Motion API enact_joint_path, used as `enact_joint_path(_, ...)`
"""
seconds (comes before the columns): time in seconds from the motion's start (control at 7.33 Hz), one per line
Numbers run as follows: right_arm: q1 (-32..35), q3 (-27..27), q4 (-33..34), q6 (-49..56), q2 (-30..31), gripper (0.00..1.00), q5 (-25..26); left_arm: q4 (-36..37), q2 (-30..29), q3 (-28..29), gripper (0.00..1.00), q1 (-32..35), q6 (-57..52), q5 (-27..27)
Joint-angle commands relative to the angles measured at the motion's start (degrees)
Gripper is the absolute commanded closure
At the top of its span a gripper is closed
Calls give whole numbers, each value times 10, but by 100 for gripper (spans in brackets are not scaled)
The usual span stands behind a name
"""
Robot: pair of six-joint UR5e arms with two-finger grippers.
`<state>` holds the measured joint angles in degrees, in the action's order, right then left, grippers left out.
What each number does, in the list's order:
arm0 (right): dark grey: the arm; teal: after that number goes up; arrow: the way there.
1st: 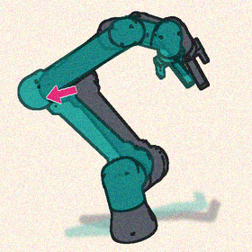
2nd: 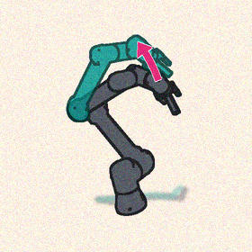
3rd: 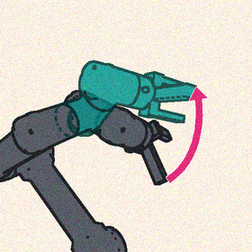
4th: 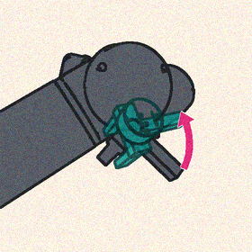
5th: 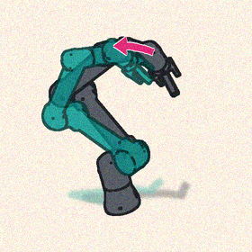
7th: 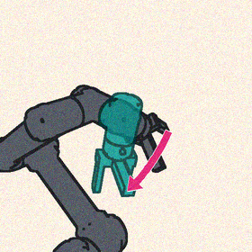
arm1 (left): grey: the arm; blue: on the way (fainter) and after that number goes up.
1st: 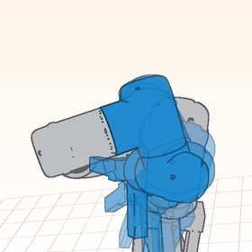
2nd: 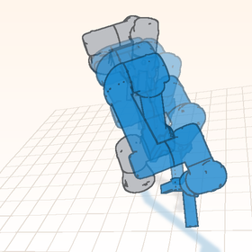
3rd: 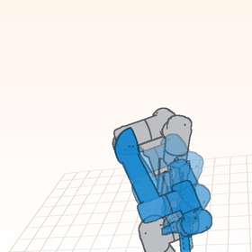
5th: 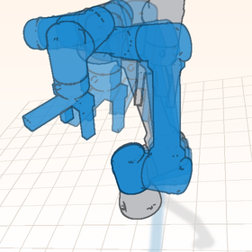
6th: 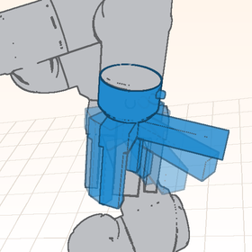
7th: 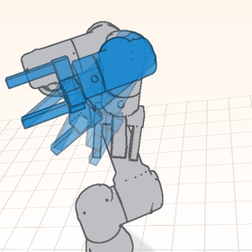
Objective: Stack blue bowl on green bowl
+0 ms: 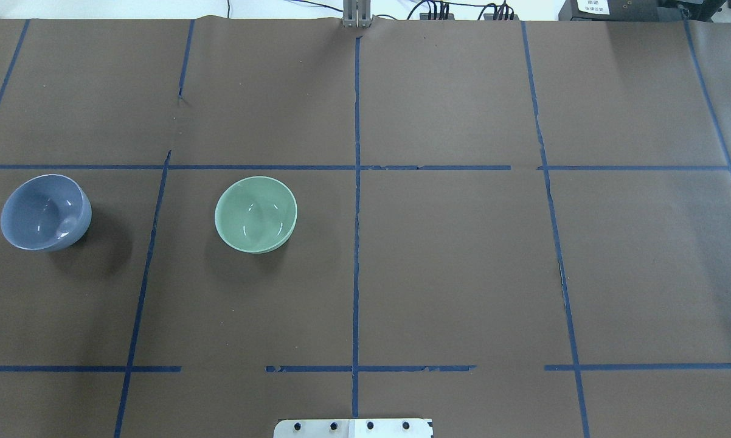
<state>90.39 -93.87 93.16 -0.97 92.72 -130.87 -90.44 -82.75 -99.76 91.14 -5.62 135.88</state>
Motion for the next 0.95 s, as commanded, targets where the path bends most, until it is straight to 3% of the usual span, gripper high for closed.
enact_joint_path(0.0,0,0,0,1,0,0,0,-4,-9,9,0,-1,6,3)
enact_joint_path(0.55,0,0,0,0,0,0,0,-48,-26,7,0,-7,20,5)
enact_joint_path(0.68,1,0,0,1,0,0,0,-74,-26,15,0,-51,42,6)
enact_joint_path(0.82,0,0,0,0,0,0,0,-119,-26,18,0,-108,143,2)
